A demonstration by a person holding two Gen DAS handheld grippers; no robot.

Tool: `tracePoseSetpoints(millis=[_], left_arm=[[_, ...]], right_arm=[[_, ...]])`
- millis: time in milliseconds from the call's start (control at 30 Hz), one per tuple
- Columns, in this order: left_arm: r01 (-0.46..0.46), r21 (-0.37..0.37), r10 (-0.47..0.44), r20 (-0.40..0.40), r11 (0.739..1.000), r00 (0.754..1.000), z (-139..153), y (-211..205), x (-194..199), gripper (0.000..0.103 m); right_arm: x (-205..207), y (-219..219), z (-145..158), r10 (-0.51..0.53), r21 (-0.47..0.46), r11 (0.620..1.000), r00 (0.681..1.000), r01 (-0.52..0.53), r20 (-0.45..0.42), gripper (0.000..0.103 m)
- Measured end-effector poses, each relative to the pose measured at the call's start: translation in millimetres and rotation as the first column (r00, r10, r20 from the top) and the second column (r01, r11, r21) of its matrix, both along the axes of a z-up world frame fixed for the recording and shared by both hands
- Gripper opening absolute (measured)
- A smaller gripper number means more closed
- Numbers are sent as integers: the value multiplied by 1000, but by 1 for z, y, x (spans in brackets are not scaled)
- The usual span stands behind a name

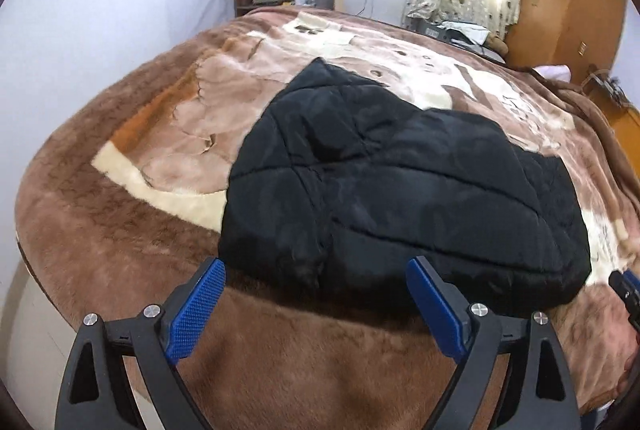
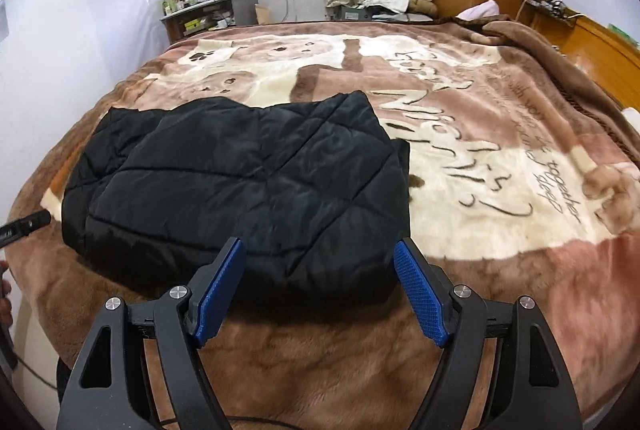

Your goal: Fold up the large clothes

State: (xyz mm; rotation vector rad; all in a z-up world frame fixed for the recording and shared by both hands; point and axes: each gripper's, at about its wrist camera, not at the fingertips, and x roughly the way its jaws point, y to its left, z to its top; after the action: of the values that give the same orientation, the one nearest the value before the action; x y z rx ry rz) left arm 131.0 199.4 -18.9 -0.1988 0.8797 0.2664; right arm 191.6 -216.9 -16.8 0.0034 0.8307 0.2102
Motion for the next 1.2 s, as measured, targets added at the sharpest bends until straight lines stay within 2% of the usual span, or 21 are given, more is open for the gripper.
tracePoseSetpoints(millis=[100, 167, 300, 467, 700, 867, 1100, 1200], left_arm=[[-3, 55, 4, -7, 998, 1000, 0, -20, -13, 92], [8, 59, -8, -8, 998, 1000, -1, -30, -20, 92], [46, 49, -46, 2, 998, 999, 0, -44, -31, 92], [57, 90, -58, 7, 994, 998, 2, -61, -40, 92], [88, 51, -89, 18, 995, 996, 3, -68, -49, 92], [99, 80, -102, 31, 992, 994, 4, -78, -54, 92], [115, 49, -116, 26, 992, 993, 0, -80, -54, 92], [103, 79, -104, 10, 992, 995, -2, -83, -53, 92]], right_arm=[[-17, 10, 0, -6, -40, 999, 1000, 7, 17, 76], [-26, 18, -1, 10, -74, 997, 1000, -9, 15, 77], [-43, 27, -1, 7, -81, 997, 1000, -5, 25, 76], [-60, 40, -4, 15, -90, 996, 1000, -12, 25, 76], [-74, 52, -8, 38, -85, 996, 999, -37, 9, 76], [-78, 55, -10, 41, -80, 996, 999, -41, 3, 76], [-80, 55, -12, 39, -75, 996, 999, -39, -6, 76], [-81, 56, -13, 33, -73, 997, 999, -34, -11, 76]])
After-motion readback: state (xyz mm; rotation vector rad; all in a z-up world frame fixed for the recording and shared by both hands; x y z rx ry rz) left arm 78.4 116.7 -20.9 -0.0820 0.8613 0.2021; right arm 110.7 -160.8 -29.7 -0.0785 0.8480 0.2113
